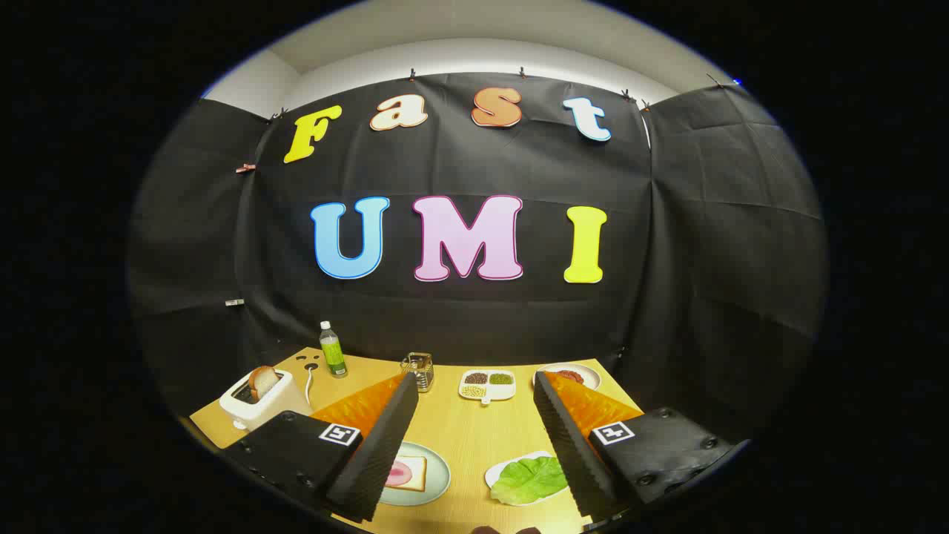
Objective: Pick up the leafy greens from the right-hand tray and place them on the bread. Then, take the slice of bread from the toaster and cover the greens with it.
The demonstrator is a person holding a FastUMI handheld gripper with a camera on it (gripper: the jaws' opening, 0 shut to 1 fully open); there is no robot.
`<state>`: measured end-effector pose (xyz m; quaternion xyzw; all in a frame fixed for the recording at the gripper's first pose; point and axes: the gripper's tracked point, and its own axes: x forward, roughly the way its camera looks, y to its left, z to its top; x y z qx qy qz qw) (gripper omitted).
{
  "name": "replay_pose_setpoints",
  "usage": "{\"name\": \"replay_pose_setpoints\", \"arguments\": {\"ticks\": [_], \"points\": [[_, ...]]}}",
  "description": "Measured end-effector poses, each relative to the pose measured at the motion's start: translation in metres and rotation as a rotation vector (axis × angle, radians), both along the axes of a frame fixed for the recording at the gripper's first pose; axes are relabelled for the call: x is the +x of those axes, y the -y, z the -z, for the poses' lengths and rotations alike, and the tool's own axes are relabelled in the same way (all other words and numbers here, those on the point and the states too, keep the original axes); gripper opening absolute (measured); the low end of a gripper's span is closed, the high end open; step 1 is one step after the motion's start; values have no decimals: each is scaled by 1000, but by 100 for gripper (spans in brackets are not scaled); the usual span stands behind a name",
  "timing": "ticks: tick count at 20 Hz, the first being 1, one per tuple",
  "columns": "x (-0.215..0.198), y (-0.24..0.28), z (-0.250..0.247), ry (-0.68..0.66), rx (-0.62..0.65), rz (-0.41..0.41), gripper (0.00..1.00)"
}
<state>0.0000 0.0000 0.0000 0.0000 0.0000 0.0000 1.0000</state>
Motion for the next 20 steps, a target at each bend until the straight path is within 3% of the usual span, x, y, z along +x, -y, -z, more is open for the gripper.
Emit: {"name": "replay_pose_setpoints", "arguments": {"ticks": [11, 20], "points": [[-19, 10, -12, 29, -1, 130, 97], [-17, 19, 23, -65, -25, 83, 97]]}}
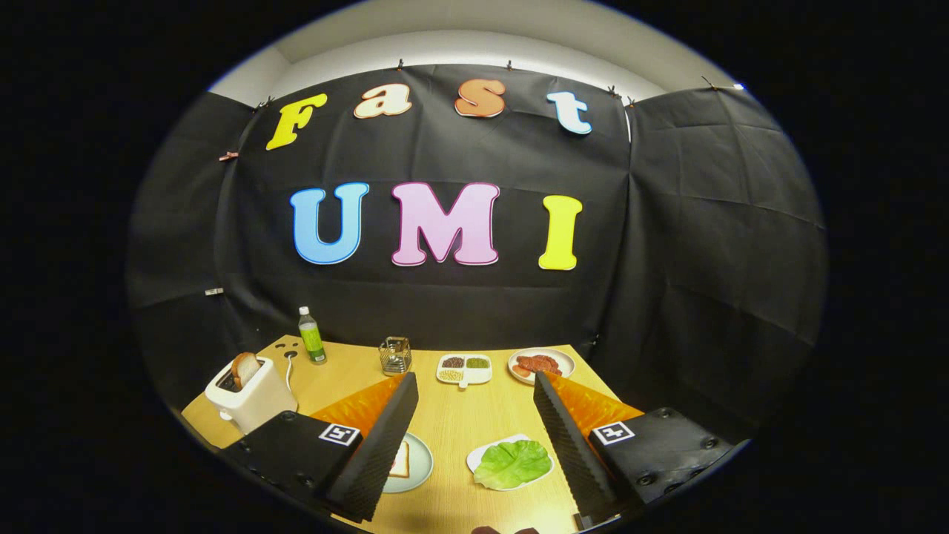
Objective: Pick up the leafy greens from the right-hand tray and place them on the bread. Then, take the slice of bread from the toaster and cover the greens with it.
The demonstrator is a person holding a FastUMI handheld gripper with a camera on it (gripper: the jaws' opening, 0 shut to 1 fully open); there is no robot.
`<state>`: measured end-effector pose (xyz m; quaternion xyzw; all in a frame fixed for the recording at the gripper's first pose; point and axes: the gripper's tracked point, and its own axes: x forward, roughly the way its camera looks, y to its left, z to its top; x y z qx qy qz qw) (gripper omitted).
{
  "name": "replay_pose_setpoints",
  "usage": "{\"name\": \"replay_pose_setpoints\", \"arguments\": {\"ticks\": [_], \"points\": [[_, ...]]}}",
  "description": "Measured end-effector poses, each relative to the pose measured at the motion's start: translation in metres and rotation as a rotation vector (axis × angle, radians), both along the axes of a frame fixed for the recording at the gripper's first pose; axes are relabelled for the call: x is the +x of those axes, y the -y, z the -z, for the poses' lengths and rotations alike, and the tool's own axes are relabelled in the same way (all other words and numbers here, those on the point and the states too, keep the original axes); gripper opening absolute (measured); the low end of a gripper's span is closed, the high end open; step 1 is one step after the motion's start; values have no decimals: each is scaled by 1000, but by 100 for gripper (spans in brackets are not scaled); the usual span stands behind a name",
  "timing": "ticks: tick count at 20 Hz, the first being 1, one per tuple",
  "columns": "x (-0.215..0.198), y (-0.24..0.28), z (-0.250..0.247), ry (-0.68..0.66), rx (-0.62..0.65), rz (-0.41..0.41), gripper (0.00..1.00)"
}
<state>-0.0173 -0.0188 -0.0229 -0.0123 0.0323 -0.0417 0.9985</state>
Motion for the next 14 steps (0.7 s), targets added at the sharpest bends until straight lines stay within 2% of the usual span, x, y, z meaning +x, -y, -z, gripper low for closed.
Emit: {"name": "replay_pose_setpoints", "arguments": {"ticks": [9, 14], "points": [[18, 27, 79, -163, -37, -125, 97], [42, 41, 139, -293, -20, -153, 98]]}}
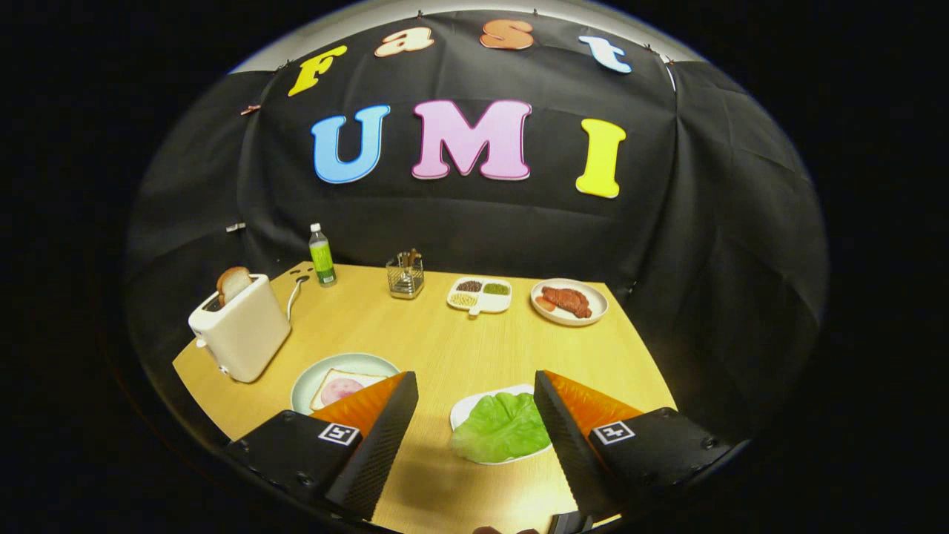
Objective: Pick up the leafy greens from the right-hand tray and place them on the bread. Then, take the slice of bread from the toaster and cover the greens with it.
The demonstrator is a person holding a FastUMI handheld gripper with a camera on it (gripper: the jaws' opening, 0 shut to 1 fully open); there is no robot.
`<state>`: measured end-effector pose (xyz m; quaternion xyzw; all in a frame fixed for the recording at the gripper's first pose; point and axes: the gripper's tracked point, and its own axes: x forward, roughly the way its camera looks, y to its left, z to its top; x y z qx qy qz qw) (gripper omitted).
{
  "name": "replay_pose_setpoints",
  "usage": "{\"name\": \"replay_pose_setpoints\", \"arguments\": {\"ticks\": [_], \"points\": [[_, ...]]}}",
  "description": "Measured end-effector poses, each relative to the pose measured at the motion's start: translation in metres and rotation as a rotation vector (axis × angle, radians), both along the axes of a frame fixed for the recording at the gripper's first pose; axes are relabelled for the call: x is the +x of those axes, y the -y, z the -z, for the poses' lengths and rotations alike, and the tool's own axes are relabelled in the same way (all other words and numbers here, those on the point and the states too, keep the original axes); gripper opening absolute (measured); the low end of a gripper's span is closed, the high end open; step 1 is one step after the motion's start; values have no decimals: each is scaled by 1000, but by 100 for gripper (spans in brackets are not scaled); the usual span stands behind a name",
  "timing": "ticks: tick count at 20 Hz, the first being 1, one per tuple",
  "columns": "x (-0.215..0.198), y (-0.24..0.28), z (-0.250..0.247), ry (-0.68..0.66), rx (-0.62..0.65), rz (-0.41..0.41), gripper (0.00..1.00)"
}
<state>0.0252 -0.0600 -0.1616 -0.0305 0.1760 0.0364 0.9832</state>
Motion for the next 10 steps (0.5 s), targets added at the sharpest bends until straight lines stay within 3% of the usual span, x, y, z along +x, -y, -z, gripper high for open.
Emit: {"name": "replay_pose_setpoints", "arguments": {"ticks": [10], "points": [[36, 23, 113, -245, -15, 47, 98]]}}
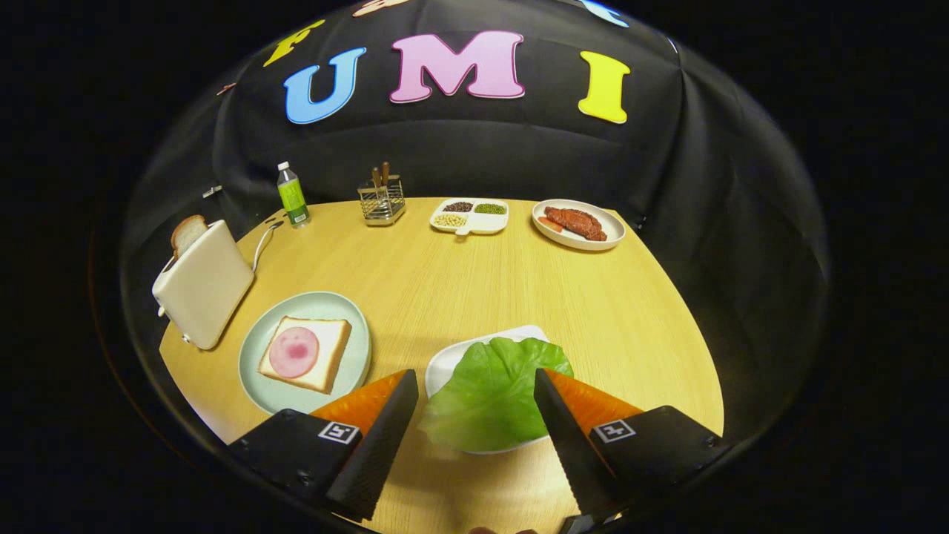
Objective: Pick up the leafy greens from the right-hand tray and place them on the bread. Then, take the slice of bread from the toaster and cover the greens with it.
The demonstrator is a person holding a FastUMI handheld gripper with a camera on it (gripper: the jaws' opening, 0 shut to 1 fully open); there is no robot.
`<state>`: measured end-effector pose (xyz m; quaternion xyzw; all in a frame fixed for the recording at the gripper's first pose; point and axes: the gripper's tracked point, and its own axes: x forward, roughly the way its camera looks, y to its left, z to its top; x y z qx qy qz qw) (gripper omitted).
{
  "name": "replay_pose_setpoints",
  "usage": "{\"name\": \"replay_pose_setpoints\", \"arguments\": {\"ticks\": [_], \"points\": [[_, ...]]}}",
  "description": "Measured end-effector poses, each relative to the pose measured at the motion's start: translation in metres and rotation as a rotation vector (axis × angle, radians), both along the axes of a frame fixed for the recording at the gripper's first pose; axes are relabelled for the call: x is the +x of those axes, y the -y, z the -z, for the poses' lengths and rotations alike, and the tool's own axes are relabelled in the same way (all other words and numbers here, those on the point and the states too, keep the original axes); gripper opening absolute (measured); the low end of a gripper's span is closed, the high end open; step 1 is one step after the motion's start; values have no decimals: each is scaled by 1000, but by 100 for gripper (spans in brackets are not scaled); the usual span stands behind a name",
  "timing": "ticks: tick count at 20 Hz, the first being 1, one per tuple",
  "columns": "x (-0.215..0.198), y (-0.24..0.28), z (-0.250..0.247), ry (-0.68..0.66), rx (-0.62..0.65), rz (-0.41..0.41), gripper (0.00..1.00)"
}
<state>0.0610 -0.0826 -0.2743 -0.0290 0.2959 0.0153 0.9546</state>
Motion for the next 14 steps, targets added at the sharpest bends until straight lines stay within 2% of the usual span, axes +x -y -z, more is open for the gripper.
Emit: {"name": "replay_pose_setpoints", "arguments": {"ticks": [7, 10, 14], "points": [[15, 21, 50, -137, 17, 103, 98], [13, 17, 66, -190, 23, 93, 96], [17, 17, 67, -190, 29, 85, 94]]}}
